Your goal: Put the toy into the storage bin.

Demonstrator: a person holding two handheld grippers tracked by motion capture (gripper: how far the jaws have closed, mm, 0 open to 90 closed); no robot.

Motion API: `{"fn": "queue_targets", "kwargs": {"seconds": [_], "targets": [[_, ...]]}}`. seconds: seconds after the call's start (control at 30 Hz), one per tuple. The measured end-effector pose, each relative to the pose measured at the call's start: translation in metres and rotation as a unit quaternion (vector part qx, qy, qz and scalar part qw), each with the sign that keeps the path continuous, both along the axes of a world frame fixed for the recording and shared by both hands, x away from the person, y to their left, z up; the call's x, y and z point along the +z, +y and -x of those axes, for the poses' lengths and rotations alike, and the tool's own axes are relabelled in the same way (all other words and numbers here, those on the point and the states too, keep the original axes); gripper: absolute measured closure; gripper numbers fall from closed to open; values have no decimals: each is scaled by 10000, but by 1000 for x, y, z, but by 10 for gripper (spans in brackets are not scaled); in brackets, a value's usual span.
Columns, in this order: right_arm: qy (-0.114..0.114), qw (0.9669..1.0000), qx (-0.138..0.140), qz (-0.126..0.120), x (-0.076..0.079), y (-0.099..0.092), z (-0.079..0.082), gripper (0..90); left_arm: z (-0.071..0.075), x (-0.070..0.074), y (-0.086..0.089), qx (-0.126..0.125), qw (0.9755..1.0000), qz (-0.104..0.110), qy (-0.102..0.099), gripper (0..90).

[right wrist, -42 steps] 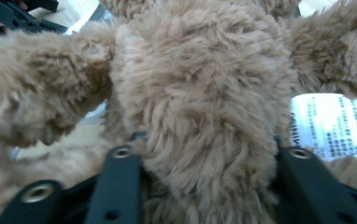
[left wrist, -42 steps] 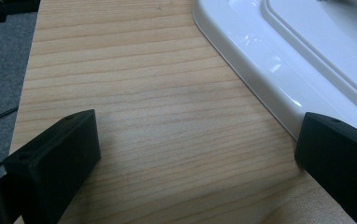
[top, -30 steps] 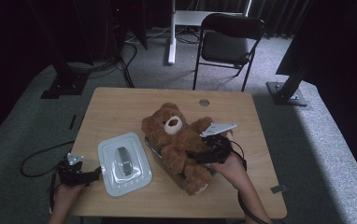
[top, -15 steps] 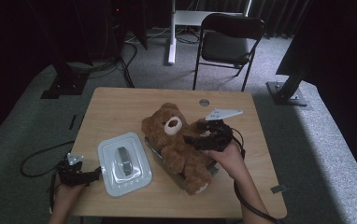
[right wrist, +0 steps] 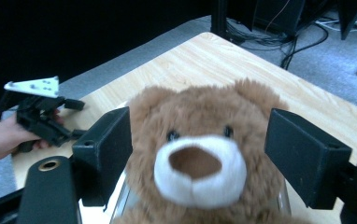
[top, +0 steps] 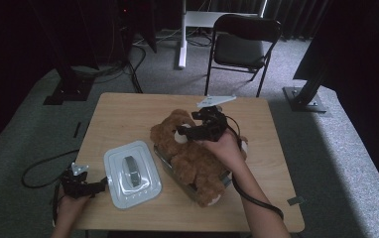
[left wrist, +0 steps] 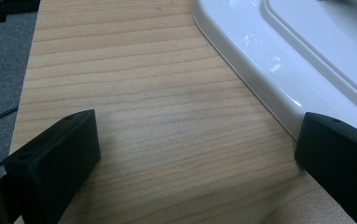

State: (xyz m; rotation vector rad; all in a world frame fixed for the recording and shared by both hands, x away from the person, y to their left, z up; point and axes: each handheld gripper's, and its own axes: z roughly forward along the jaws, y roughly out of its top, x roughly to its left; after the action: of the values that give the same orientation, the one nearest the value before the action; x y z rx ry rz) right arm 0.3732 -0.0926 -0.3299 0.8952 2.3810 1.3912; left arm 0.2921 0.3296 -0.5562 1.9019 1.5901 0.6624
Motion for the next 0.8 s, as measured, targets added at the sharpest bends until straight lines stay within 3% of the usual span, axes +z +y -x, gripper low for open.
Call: {"fn": "queue_targets", "kwargs": {"seconds": [0.2, 0.4, 0.6, 0.8], "targets": [[88, 9997, -141, 155, -3, 14, -20, 237, 0, 0, 0, -2, 10000, 1, -1, 7], [512, 9980, -170, 339, -31, 18, -38, 263, 0, 0, 0, -14, 10000, -2, 1, 7], [913, 9956, 130, 136, -48, 11, -38, 274, 0, 0, 0, -14, 10000, 2, -1, 7], [1040, 9934, 275, 401, -58, 13, -34, 284, 0, 0, 0, -17, 10000, -2, 2, 8]]}}
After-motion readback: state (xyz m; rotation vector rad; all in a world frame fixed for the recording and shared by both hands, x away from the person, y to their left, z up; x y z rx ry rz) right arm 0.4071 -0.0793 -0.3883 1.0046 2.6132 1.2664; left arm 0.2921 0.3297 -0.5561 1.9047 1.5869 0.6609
